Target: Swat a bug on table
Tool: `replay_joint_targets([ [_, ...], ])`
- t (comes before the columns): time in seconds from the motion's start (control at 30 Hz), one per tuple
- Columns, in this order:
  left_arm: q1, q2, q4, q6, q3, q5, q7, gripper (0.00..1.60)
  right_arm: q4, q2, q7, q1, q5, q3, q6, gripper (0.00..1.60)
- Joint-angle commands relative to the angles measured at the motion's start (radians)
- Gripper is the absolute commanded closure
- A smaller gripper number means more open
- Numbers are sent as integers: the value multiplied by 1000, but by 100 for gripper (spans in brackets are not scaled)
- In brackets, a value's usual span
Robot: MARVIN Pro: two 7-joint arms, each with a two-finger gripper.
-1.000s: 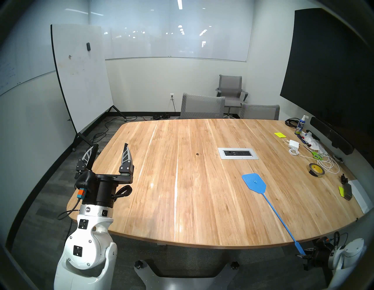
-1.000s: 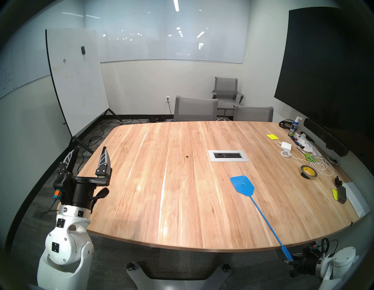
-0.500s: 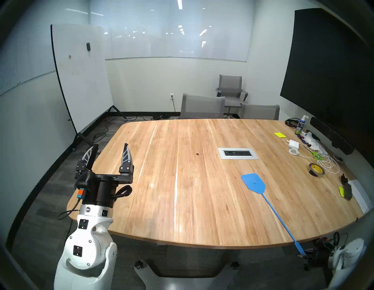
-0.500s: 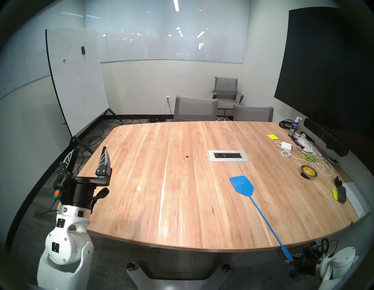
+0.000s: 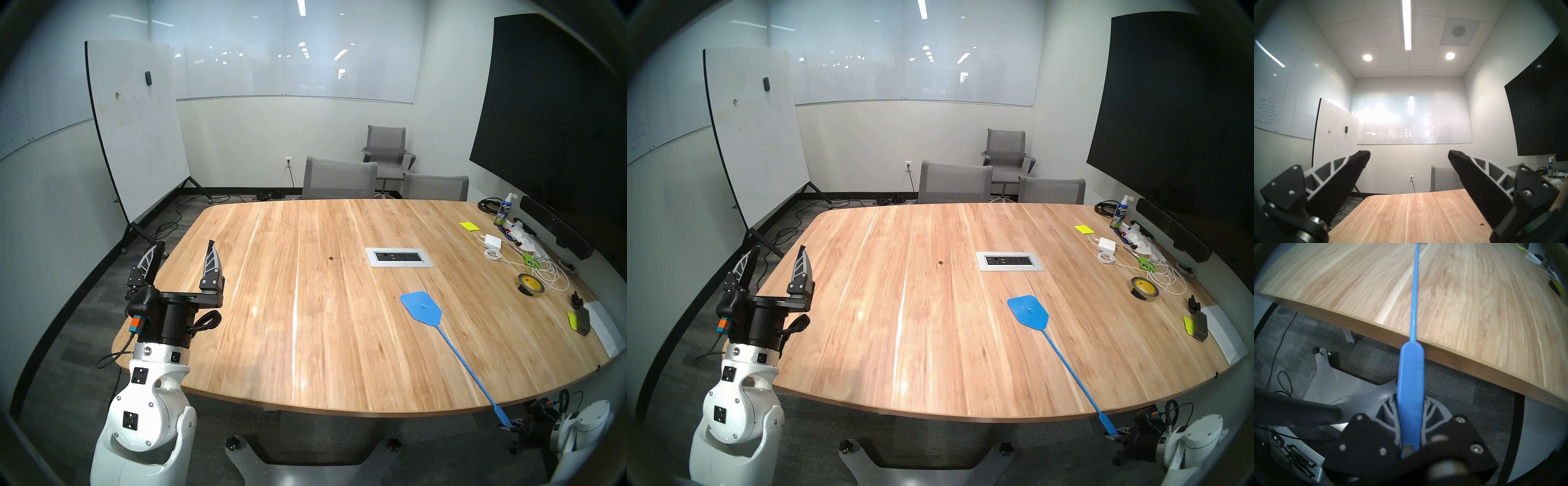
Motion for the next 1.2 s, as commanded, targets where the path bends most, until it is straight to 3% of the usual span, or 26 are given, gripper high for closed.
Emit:
replay_joint_targets([
  [0.0,2,0,-21,-1,1,0,-1,0,-5,-2,1,-3,1,2,-2,160],
  [0.4,2,0,-21,-1,1,0,-1,0,-8,-4,10,-6,13,11,-15,160],
  [1.17,2,0,-21,-2,1,0,-1,0,-113,-11,116,-16,95,78,-9,160],
])
